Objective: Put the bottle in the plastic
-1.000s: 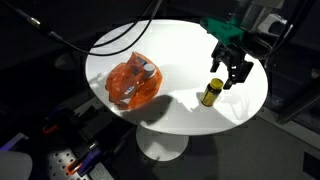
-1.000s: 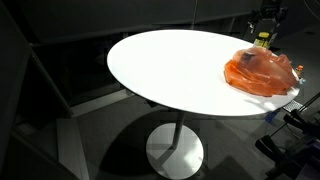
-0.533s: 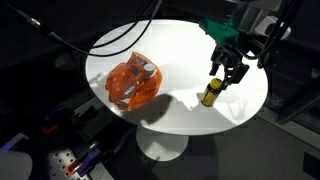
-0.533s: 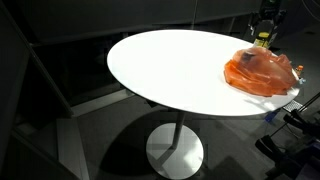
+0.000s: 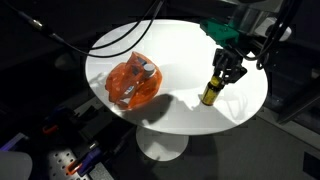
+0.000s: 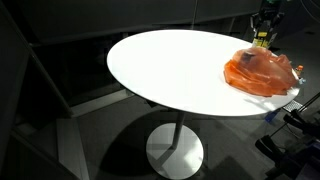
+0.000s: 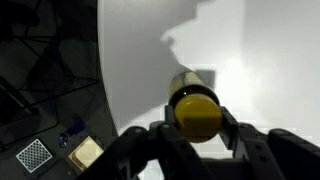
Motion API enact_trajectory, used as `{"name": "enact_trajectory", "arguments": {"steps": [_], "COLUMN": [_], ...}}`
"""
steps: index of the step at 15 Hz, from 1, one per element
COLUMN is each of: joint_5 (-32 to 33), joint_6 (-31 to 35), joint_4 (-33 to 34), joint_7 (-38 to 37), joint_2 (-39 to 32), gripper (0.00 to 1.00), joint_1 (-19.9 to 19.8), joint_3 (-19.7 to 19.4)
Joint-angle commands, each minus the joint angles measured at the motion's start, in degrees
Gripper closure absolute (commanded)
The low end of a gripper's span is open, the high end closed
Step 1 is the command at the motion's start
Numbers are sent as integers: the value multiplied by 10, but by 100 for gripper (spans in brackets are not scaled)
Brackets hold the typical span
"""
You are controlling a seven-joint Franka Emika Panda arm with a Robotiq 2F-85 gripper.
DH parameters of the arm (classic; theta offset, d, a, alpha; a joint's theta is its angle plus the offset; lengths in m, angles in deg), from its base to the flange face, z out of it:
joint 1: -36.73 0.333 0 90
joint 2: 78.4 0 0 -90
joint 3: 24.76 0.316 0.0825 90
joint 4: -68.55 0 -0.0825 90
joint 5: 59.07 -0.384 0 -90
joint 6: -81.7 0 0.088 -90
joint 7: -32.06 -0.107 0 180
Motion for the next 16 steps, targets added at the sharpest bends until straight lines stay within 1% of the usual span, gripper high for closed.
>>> {"name": "enact_trajectory", "arguments": {"steps": [1, 5, 9, 11, 16], "joint_5": [13, 32, 37, 37, 37], "joint_6": [-6, -6, -14, -11, -30], "joint_4": [-25, -82, -155, -191, -257], "joint_7": [0, 21, 47, 57, 79], "joint_2": [37, 94, 157, 189, 251], "gripper": [80, 80, 80, 80, 80], "joint_1": [13, 33, 44, 47, 49], "joint_3": [-2, 5, 15, 17, 22]}}
